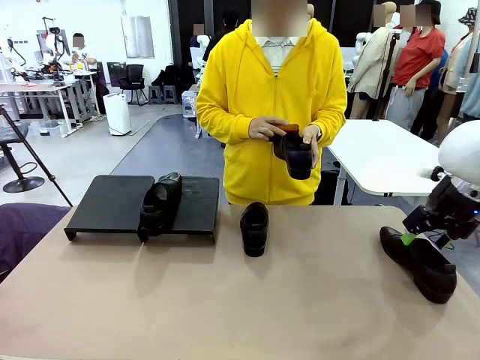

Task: Organize the shoes by placing them on the stand.
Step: Pick up one Shoe and place it in the middle of the table.

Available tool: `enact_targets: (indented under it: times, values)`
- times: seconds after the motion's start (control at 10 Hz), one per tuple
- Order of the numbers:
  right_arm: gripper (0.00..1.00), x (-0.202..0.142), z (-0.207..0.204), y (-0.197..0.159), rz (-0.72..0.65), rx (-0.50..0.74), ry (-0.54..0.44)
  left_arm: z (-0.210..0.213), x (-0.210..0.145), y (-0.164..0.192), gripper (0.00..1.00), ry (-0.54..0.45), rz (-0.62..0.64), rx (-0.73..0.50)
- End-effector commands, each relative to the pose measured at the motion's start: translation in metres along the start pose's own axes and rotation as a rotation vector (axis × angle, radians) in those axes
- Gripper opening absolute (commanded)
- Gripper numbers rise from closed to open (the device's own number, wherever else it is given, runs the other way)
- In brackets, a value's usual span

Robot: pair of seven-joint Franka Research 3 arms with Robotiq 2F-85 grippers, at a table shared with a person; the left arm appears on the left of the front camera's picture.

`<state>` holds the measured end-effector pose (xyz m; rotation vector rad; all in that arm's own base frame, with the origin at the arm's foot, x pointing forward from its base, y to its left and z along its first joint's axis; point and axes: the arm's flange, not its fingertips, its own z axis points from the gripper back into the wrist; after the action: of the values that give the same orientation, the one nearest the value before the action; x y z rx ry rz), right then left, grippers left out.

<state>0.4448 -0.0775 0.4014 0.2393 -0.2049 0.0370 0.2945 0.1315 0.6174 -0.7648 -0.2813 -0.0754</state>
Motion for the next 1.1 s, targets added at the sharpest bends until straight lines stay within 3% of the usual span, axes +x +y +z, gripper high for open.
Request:
enact_targets:
  times: [0.0, 0.9, 1.0]
  values:
    - [1.0, 0.011, -0.01, -0.013, 0.018, 0.03, -0.017, 0.0, -0.002, -0.001, 1.0, 0.004, 0.001, -0.003]
    - [1.0, 0.016, -0.049, -0.019, 0.009, 0.061, 0.031, 0.0, -0.002, -0.001, 1.0, 0.004, 0.001, -0.003]
    - [0.77, 0.016, -0.049, -0.019, 0.022, 0.064, 0.041, 0.0, -0.002, -0.001, 1.0, 0.004, 0.001, -0.003]
